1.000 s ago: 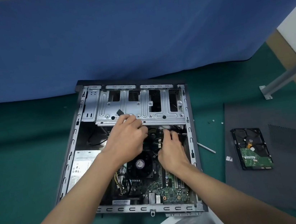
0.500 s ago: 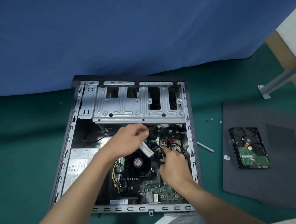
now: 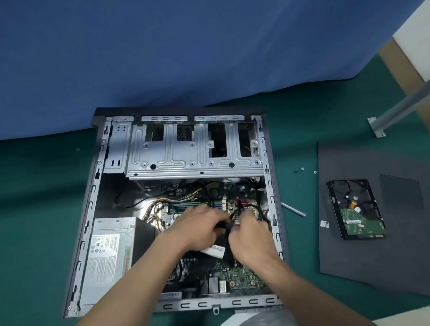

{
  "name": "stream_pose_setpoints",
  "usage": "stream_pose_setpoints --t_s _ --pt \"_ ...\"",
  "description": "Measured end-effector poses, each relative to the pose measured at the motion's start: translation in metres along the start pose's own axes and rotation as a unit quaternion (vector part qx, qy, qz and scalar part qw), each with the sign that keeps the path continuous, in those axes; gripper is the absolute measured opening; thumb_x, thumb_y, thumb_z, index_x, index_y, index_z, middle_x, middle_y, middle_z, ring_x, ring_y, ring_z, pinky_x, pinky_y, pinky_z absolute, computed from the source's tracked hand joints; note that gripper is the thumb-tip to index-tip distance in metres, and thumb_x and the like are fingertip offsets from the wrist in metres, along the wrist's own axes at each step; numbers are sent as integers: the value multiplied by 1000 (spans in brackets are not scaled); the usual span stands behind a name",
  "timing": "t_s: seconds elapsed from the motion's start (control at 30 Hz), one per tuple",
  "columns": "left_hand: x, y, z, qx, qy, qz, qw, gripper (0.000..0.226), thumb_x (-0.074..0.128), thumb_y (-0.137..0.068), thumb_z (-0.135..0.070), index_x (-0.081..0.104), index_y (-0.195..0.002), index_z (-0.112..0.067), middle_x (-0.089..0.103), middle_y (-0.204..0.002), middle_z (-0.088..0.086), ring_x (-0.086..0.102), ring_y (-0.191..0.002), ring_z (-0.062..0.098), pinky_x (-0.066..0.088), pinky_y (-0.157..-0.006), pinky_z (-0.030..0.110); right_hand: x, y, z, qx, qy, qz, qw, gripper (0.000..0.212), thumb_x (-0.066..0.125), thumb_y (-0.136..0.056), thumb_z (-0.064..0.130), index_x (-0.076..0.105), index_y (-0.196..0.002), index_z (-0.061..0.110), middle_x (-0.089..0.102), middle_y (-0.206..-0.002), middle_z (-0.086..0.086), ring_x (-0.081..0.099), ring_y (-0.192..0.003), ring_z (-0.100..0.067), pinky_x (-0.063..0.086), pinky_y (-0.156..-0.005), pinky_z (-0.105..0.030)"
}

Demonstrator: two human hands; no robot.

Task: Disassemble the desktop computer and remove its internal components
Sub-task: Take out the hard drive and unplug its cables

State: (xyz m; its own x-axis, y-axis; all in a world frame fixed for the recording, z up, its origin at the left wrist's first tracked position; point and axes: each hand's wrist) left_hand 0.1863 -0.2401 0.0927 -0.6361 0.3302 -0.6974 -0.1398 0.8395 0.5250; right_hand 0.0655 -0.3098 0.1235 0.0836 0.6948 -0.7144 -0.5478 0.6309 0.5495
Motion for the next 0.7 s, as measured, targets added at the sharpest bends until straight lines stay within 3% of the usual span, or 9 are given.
stream_pose_setpoints --t_s 0.1,0.23,0.37,0.57,0.7 --pt "14 5 6 26 -3 -33 999 38 53 -96 -31 53 -134 -29 45 -146 -11 37 -133 19 29 -111 41 -1 -10 13 -84 170 -60 980 41 56 -86 17 40 -122 5 53 -119 -18 55 -103 -36 46 -78 -40" --pt "29 10 15 53 -18 -57 997 39 51 -98 -34 49 -137 -36 26 -156 -18 14 -146 13 0 -118 32 -9 -44 29 -86 273 -3 958 62 70 -82 20 40 -132 1 48 -130 -19 41 -123 -36 44 -92 -40" --pt "38 13 17 46 -22 -84 995 43 44 -100 -41 40 -143 -39 9 -160 -7 1 -149 16 -15 -111 31 -14 -65 32 -125 378 47 916 34 64 -83 7 58 -117 4 61 -115 -17 56 -113 -36 50 -80 -38" --pt "45 19 22 17 -67 -129 989 41 35 -101 -49 40 -141 -45 7 -161 -3 4 -149 22 -4 -120 41 -13 -85 28 -183 459 55 867 30 51 -87 1 60 -115 7 64 -114 -13 62 -105 -34 50 -77 -39" --pt "46 21 23 17 -71 -155 985 40 31 -101 -52 46 -137 -45 13 -161 -5 14 -148 20 6 -120 38 -9 -86 22 -206 493 50 844 30 49 -87 -2 63 -111 9 66 -108 -12 63 -102 -33 50 -74 -38"
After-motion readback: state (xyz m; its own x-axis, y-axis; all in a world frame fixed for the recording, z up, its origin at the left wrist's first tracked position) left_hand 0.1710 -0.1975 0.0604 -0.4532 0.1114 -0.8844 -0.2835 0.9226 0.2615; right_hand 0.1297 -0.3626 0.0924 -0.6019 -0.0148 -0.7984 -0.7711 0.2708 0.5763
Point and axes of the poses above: each hand's wrist, its own y-axis away from the middle knuckle, its own x-axis out of the palm, z = x × y
